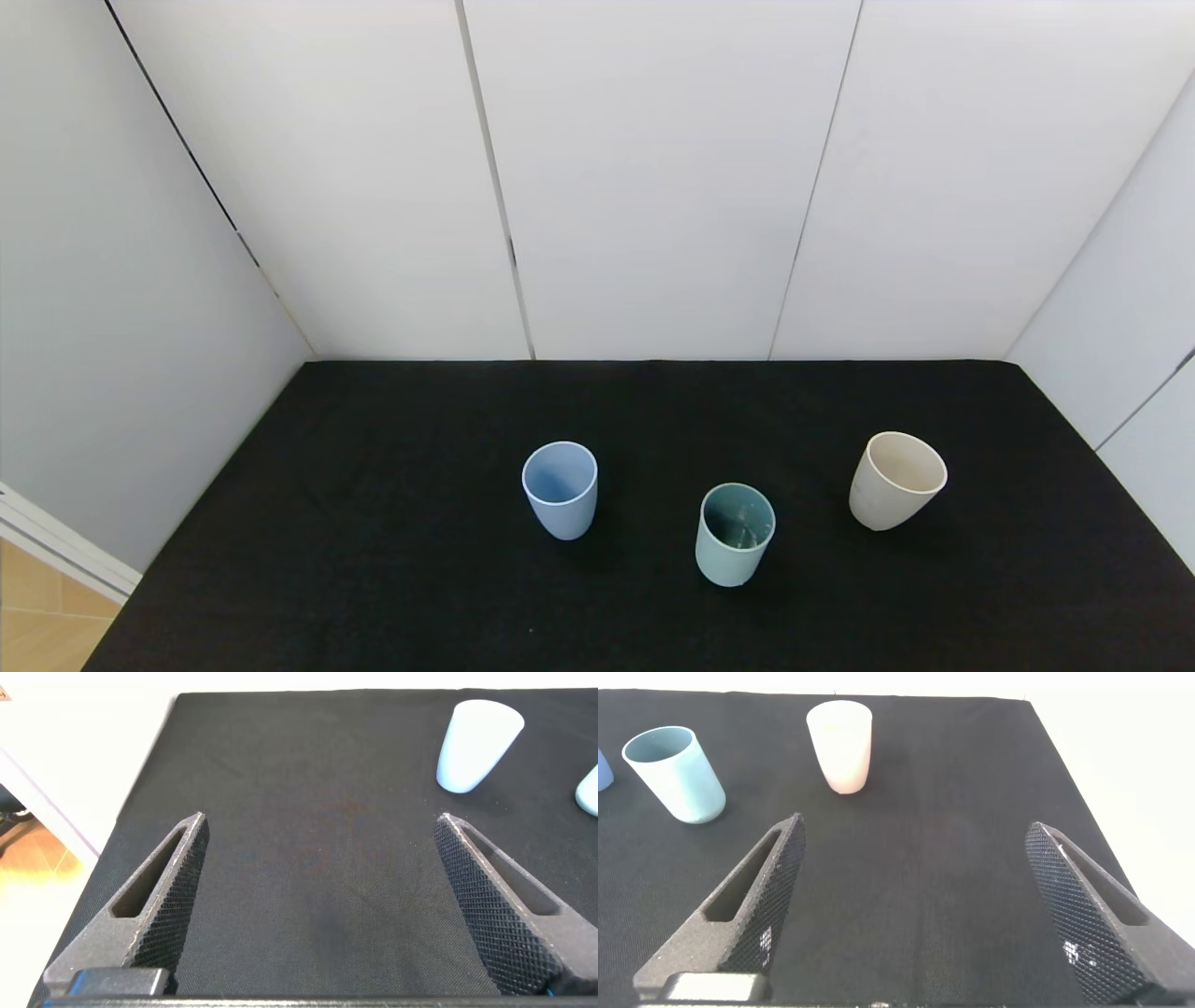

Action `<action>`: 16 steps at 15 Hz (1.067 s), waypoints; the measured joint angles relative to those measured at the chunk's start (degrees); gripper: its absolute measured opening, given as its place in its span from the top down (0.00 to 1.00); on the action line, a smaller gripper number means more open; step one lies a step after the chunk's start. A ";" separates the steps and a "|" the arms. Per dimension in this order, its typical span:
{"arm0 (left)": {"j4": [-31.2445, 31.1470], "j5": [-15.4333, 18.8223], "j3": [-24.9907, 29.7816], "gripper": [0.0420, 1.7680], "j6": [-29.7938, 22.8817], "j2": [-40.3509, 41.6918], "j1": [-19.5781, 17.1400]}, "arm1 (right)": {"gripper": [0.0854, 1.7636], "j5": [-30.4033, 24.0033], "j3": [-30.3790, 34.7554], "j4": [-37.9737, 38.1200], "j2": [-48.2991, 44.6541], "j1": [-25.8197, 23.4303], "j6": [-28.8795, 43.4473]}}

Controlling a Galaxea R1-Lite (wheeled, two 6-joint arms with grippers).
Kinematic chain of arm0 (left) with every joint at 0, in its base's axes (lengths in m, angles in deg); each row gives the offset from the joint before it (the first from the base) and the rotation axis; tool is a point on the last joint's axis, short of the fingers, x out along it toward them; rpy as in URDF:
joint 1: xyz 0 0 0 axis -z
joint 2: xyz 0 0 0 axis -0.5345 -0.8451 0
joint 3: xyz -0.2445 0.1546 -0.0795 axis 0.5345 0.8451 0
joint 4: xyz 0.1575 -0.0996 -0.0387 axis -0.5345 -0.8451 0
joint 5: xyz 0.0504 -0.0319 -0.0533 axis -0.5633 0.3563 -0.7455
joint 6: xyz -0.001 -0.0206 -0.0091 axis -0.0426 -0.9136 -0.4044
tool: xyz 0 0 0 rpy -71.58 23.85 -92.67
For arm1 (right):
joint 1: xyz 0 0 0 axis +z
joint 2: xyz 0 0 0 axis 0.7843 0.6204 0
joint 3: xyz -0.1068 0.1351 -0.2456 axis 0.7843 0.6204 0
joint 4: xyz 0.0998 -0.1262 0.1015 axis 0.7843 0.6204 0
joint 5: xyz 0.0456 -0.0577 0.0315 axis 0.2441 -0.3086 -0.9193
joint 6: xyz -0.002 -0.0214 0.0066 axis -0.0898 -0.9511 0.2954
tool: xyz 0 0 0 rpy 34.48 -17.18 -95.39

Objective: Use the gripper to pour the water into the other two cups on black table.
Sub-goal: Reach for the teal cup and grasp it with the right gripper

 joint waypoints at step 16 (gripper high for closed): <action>0.00 0.00 0.00 0.03 -0.02 0.00 0.00 | 0.03 -2.71 -4.11 0.66 4.55 0.05 0.06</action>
